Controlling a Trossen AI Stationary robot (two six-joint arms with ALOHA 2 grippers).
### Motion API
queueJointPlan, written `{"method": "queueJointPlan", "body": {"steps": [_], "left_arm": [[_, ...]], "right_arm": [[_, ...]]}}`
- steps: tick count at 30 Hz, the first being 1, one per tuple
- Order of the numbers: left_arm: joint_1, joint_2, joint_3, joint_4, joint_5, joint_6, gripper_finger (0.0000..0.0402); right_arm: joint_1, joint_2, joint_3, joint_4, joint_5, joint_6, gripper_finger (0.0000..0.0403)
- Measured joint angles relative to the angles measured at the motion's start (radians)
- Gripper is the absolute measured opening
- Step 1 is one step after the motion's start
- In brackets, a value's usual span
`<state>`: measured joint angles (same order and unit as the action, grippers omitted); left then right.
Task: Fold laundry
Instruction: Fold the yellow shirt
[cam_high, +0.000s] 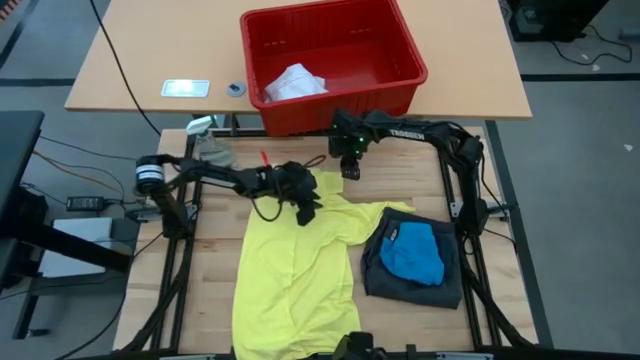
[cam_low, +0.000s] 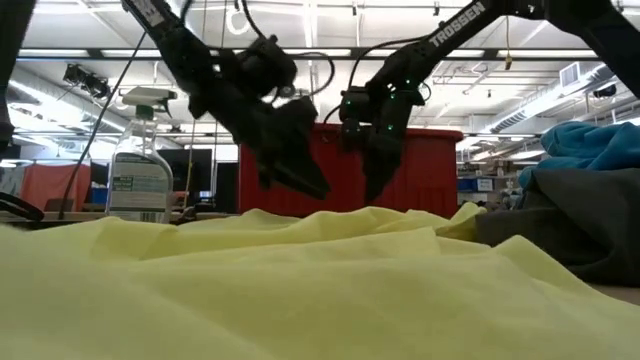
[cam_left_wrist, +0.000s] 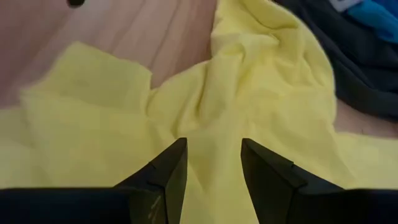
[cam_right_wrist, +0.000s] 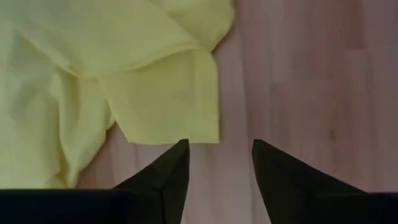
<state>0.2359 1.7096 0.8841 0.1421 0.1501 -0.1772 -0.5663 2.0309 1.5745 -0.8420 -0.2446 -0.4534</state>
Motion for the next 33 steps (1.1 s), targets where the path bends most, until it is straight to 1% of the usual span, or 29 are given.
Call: {"method": "queueJointPlan", "body": {"steps": [4, 9, 13, 17, 22, 27, 29, 31, 33], "left_arm": [[0.0, 0.09, -0.001, 0.058, -0.013, -0.088, 0.0155], [-0.003, 0.151, -0.001, 0.069, -0.079, -0.166, 0.0147], [-0.013, 0.148, 0.0, 0.072, -0.093, -0.198, 0.0129], [-0.029, 0.106, 0.0, 0.072, -0.102, -0.206, 0.0115], [-0.038, 0.068, 0.0, 0.064, -0.182, -0.205, 0.0114], [-0.016, 0.095, 0.0, 0.063, -0.177, -0.204, 0.0114], [-0.013, 0.114, 0.0, 0.062, -0.154, -0.204, 0.0114], [-0.013, 0.133, 0.0, 0.076, -0.131, -0.204, 0.0114], [-0.013, 0.139, -0.001, 0.061, -0.129, -0.203, 0.0114]], "right_arm": [[0.009, 0.012, 0.005, -0.032, -0.007, 0.0, 0.017], [0.016, 0.012, 0.005, -0.073, 0.016, 0.013, 0.016], [0.022, 0.012, 0.005, -0.109, 0.016, 0.013, 0.0155], [0.023, 0.012, 0.005, -0.111, 0.011, -0.008, 0.0149], [0.023, 0.012, 0.005, -0.049, -0.017, -0.026, 0.0144], [0.022, 0.013, 0.005, 0.018, -0.04, -0.022, 0.0139], [0.022, 0.028, 0.004, 0.038, -0.041, -0.021, 0.0138], [0.022, 0.058, 0.001, 0.032, -0.032, -0.019, 0.0138], [0.022, 0.085, 0.0, 0.029, -0.013, -0.014, 0.0138]]}}
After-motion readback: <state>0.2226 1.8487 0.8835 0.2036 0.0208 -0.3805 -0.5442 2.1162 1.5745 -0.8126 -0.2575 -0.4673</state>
